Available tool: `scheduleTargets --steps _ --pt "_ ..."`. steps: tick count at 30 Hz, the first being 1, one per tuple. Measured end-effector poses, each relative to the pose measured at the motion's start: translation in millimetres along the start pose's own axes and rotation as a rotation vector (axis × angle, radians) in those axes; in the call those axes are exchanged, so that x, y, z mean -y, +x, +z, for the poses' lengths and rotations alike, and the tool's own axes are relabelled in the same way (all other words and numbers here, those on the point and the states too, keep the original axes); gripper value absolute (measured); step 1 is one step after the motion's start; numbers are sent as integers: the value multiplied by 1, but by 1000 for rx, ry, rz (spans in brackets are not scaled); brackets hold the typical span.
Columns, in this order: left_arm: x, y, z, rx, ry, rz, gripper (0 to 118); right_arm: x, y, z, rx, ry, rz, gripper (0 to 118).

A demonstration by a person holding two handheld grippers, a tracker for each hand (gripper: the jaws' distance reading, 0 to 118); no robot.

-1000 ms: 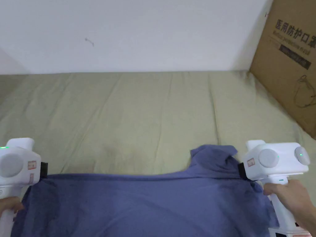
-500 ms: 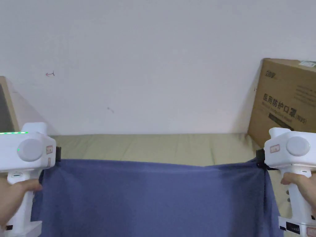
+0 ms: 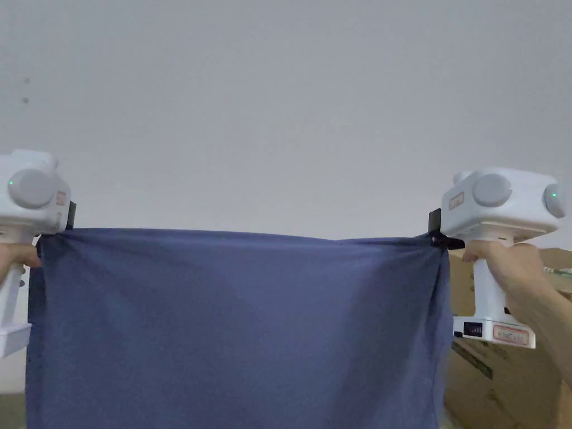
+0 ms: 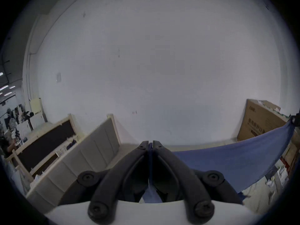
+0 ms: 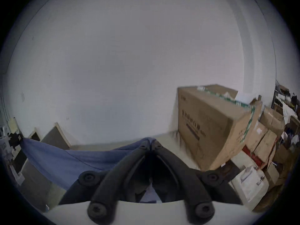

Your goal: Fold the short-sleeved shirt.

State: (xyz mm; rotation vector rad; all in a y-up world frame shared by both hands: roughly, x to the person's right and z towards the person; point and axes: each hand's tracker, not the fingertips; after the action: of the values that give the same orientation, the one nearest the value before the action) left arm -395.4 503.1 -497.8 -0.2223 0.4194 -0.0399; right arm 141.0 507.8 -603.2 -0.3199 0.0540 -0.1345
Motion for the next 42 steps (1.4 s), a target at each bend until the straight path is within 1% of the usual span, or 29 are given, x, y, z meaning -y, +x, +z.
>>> scheduleTargets --steps 2,4,5,6,7,9,12,13,15,17,18,21,22,24,25,28,30,31,33,34,36,39,40,42 --pt "-22 -5 1 7 20 26 2 -23 -6 10 -4 52 13 0" --pt "-35 -9 1 22 52 75 2 -38 -13 18 12 96 16 0" --pt "-38 -8 0 10 49 63 2 -42 -15 20 11 91 22 0" --pt "-38 -6 -1 -5 56 68 2 -41 -15 19 2 94 9 0" --pt "-37 -4 -5 -10 54 45 2 -41 -15 16 -8 88 1 0" --pt "-25 -3 -9 -16 53 39 2 -33 -15 9 -7 75 -1 0" --pt "9 0 -30 -6 -3 23 2 -5 -17 -13 10 29 39 0" --pt "26 2 -40 -15 -57 16 2 9 -16 -22 2 -8 47 0" --pt "66 6 -59 -2 -103 31 2 42 -13 -47 -6 -74 35 0" --pt "115 14 -80 -13 -159 44 2 83 -10 -78 20 -158 47 0" --pt "142 20 -94 -8 -220 8 2 107 -8 -96 32 -213 65 0" --pt "226 36 -132 -16 -334 -4 2 183 -1 -150 55 -347 76 0" --pt "254 41 -145 -13 -365 6 2 209 2 -168 69 -395 68 0" --pt "306 53 -169 -13 -445 -28 2 255 7 -198 78 -495 85 0" --pt "332 58 -181 -16 -488 -47 2 282 10 -215 89 -527 82 0" --pt "395 68 -202 -26 -566 -41 2 344 17 -248 102 -633 85 0" --pt "428 70 -211 -38 -622 -39 2 379 19 -260 120 -686 103 0" --pt "443 70 -214 -30 -644 -47 2 393 21 -265 114 -708 110 0" --pt "463 69 -212 -44 -663 -45 2 411 25 -267 121 -739 105 0" --pt "468 66 -209 -35 -674 -43 2 417 28 -265 102 -750 96 0" --pt "470 61 -200 -30 -680 -43 2 423 31 -255 109 -742 100 0" --pt "464 49 -169 -5 -655 -28 2 419 40 -221 86 -719 83 0" --pt "461 45 -155 4 -641 -23 2 419 44 -205 79 -688 62 0" --pt "457 36 -124 16 -625 -22 2 420 51 -170 61 -677 31 0"
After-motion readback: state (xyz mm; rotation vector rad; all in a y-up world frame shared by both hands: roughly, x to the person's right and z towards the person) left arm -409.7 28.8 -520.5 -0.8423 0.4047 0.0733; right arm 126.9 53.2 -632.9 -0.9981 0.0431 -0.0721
